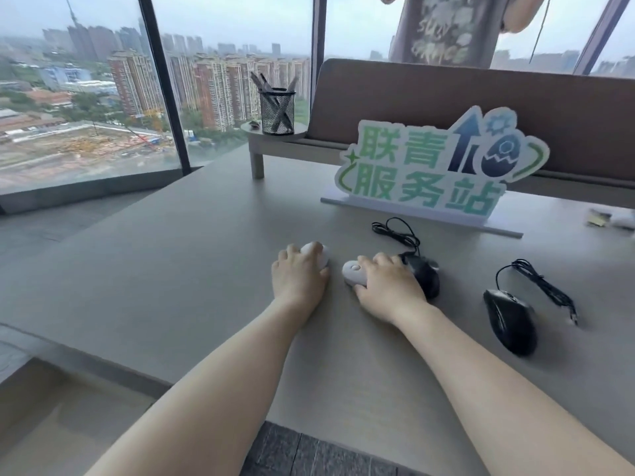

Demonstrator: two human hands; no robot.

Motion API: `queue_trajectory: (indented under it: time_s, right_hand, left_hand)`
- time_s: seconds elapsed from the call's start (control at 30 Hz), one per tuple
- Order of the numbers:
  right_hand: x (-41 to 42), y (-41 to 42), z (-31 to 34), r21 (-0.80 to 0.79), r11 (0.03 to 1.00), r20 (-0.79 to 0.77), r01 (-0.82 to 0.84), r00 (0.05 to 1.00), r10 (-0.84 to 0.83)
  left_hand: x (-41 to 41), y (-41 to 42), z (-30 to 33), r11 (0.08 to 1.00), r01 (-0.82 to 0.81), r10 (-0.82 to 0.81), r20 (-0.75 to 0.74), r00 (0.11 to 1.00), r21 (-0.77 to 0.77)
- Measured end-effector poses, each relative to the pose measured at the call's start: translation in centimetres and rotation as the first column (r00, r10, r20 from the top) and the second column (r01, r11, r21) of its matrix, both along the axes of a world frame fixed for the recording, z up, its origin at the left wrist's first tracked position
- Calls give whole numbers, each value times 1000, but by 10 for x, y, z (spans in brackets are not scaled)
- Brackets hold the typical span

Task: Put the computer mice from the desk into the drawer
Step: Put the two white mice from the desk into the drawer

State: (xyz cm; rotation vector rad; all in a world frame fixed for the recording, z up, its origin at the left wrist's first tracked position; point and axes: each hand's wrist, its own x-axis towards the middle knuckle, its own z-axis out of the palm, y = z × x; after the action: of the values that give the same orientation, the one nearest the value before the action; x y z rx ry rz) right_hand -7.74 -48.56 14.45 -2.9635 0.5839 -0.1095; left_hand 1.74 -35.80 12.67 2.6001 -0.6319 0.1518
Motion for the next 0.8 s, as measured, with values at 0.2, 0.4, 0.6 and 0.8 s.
queue_trajectory:
  time_s: [0.2, 0.4, 0.6, 0.8]
  right_hand:
    - [-4, 43, 11, 35, 999, 55, -26, 998, 24]
    - [-7, 173, 38, 270, 926, 369, -264, 917, 153]
    - [-16, 323, 22, 422, 732, 491, -535, 814, 311]
    - [-13, 417, -56, 575, 679, 213, -456, 885, 414]
  left_hand:
    - [-15, 55, 11, 973, -97, 72, -122, 990, -209]
    - [-36, 196, 22, 830, -310, 284, -128, 950, -463]
    - [-67, 354, -4, 709, -607, 549, -258, 795, -360]
    - [-85, 449, -81, 647, -755, 710, -445, 546, 107]
